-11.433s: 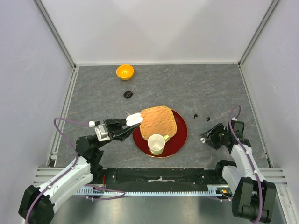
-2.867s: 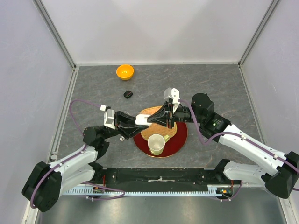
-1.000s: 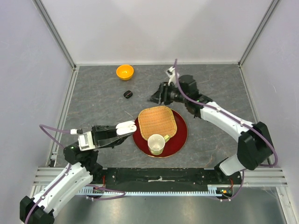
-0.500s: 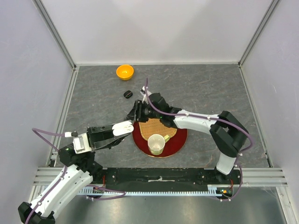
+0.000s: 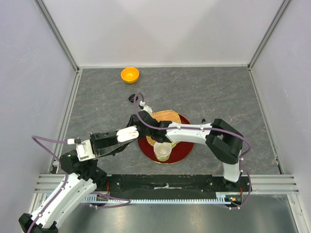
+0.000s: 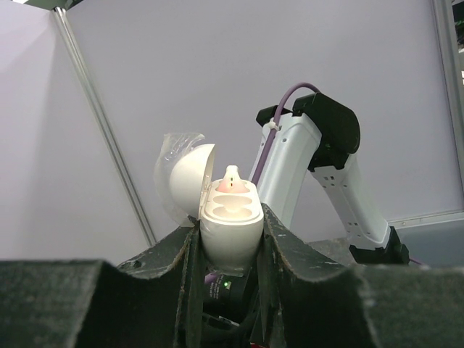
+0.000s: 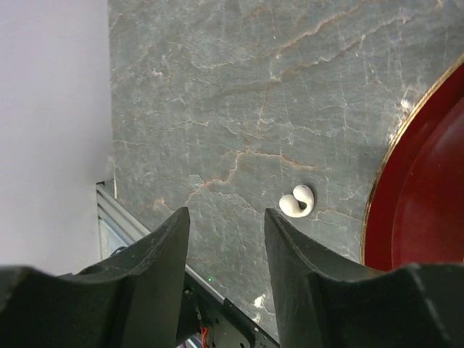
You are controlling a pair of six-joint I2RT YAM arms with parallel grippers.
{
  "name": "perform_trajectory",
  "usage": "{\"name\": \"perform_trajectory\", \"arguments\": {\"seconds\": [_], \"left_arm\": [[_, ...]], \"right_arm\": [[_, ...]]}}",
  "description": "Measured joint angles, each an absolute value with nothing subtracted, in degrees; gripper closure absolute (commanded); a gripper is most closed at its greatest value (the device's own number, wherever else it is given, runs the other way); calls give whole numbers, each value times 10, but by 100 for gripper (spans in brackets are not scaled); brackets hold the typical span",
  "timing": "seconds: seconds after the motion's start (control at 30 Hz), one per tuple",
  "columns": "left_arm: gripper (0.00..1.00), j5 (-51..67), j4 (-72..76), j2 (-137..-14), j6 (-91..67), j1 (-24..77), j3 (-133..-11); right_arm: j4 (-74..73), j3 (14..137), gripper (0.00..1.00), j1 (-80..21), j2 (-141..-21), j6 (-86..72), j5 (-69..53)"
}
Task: Insert the wireless bluetooth earbuds into the charging case
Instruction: Pick up the earbud from the center of the board.
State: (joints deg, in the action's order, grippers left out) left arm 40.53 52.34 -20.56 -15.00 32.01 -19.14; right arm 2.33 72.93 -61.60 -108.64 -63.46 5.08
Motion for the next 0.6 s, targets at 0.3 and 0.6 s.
{"name": "perform_trajectory", "arguments": {"seconds": [0.3, 0.6], "left_arm": [[98, 404, 510, -201, -145, 320, -191], [98, 399, 508, -199, -144, 320, -191]], "right_arm": [[-68, 770, 47, -651, -1133, -694, 152], [-98, 795, 56, -655, -1173, -710, 157]]}}
